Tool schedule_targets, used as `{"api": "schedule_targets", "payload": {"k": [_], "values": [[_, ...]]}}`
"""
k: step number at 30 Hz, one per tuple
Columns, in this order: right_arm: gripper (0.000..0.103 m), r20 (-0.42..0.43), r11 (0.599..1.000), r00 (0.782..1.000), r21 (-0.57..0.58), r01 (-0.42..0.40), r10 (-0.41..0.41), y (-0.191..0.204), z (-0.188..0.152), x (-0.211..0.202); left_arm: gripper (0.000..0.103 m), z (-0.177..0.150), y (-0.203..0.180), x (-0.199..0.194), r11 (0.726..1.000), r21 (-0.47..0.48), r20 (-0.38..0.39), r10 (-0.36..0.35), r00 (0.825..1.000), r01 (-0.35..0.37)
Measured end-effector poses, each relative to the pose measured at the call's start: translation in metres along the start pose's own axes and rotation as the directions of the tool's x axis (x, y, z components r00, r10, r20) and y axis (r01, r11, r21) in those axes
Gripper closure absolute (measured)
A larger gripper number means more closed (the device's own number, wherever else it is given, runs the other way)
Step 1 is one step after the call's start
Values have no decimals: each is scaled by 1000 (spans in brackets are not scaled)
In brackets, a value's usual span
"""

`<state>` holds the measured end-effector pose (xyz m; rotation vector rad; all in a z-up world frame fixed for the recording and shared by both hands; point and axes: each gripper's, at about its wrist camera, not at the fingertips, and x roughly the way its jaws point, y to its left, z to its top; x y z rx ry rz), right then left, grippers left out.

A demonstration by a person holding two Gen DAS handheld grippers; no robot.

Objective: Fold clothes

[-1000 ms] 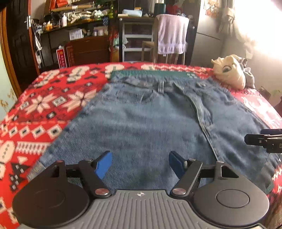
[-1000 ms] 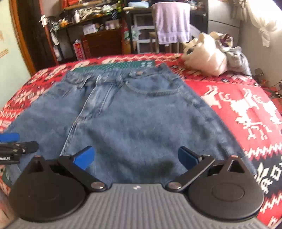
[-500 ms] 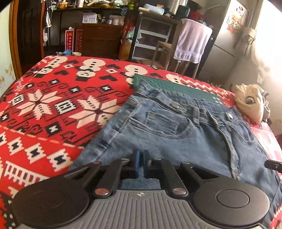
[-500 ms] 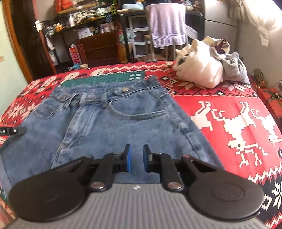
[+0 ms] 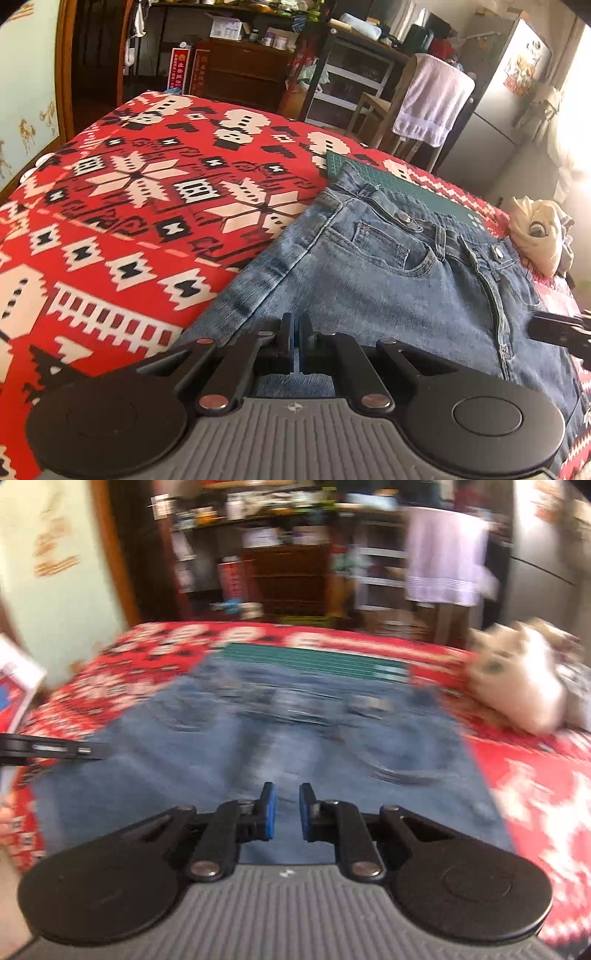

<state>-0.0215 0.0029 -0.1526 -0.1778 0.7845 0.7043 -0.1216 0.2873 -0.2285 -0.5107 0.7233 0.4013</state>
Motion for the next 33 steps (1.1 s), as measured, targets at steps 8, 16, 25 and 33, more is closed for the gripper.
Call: {"api": "schedule_targets", "payload": {"k": [8,16,25,33], "values": [[88,-71,957,970,-163,-241,232,98,34,55,98,-5,9,-6,998,-46,9,-37,999,38],[88,-173,914,952,-278,-295,254,153,35,96,100,-12,19,-11,993,-93,18,-72,997,74],[103,-157,951,977,-250,-180,143,135,50,119,100,-14,20,-12,992,-97,22,-79,997,81],[103,-111,978,991,-188,-94,74,111,55,121,100,-14,21,-12,992,-94,17,-80,997,82]]}}
